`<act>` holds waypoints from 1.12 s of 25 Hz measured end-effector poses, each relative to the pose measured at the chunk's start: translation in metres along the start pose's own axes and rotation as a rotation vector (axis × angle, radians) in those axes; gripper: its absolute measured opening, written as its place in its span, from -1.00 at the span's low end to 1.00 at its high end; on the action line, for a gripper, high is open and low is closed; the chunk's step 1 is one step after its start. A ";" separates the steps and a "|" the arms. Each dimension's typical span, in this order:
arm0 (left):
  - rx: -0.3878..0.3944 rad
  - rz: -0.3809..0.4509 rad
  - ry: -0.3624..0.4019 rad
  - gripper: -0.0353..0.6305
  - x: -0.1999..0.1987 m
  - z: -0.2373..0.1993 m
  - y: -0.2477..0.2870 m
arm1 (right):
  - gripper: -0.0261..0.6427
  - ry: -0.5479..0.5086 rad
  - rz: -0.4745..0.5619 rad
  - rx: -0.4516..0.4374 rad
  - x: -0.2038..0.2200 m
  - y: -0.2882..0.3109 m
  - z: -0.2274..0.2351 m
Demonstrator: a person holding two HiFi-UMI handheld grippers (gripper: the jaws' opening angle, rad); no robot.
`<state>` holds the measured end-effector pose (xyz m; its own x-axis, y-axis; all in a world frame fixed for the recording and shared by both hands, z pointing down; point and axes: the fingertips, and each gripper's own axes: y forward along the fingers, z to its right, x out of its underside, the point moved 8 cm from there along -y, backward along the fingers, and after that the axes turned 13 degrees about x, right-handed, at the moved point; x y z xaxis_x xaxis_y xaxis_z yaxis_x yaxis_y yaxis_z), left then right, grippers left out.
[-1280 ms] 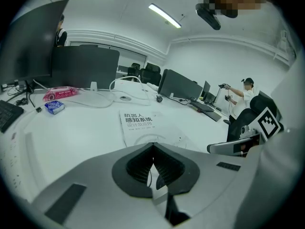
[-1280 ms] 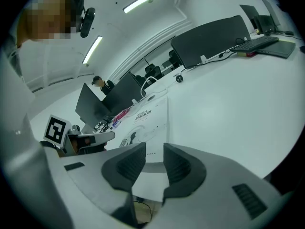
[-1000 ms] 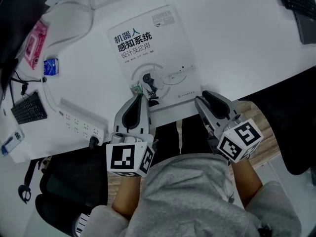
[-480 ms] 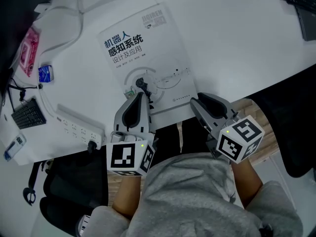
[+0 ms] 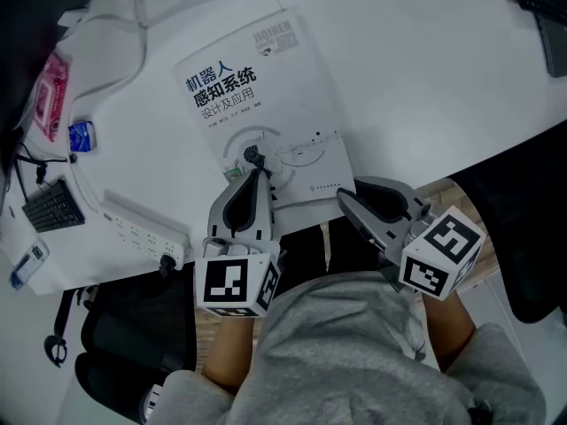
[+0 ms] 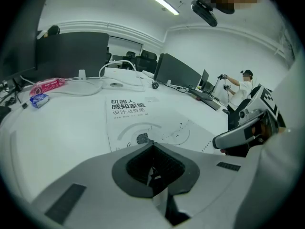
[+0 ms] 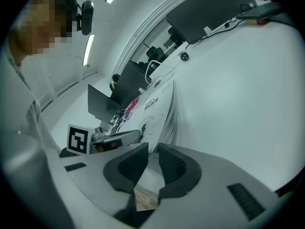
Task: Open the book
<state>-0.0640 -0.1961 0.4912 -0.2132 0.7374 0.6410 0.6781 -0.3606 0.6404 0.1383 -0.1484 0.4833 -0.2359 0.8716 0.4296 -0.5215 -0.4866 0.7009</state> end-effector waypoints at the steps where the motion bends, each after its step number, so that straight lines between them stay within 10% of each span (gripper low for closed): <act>1: 0.004 -0.004 0.001 -0.87 0.000 0.000 0.000 | -0.68 -0.008 -0.004 -0.003 -0.001 0.003 -0.002; 12: 0.037 0.029 -0.074 -0.87 0.000 -0.003 -0.002 | -0.73 0.028 0.038 0.066 0.000 0.005 -0.006; 28: 0.022 0.111 -0.012 -0.87 -0.031 0.005 -0.055 | -0.70 -0.356 0.129 0.407 -0.003 -0.006 -0.052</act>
<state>-0.0913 -0.1960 0.4339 -0.1275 0.7008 0.7019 0.7126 -0.4275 0.5563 0.0997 -0.1447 0.4483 0.0513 0.7640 0.6432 -0.1313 -0.6333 0.7627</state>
